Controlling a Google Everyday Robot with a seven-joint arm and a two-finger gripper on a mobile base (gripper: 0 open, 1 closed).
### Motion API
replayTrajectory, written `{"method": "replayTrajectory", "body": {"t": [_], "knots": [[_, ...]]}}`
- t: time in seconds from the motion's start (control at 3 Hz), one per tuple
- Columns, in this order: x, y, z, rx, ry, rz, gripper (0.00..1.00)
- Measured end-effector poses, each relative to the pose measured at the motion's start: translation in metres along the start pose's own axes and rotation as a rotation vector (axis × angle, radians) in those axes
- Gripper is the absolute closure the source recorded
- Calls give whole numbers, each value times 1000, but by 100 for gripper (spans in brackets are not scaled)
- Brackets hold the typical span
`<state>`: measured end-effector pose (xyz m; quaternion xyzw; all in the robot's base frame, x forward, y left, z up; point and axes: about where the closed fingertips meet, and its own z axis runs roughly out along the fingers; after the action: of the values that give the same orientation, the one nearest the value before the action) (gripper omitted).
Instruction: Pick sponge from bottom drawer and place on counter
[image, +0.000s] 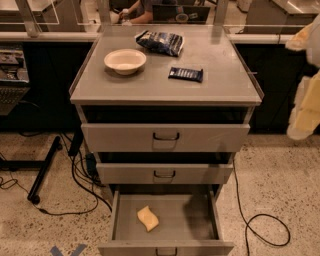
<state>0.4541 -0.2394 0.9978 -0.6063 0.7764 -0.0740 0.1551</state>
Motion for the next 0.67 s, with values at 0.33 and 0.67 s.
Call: {"method": "replayTrajectory", "body": {"t": [0.33, 0.67], "knots": [[4, 10, 48, -20, -72, 109, 0], [4, 26, 96, -19, -131, 210, 0]]}}
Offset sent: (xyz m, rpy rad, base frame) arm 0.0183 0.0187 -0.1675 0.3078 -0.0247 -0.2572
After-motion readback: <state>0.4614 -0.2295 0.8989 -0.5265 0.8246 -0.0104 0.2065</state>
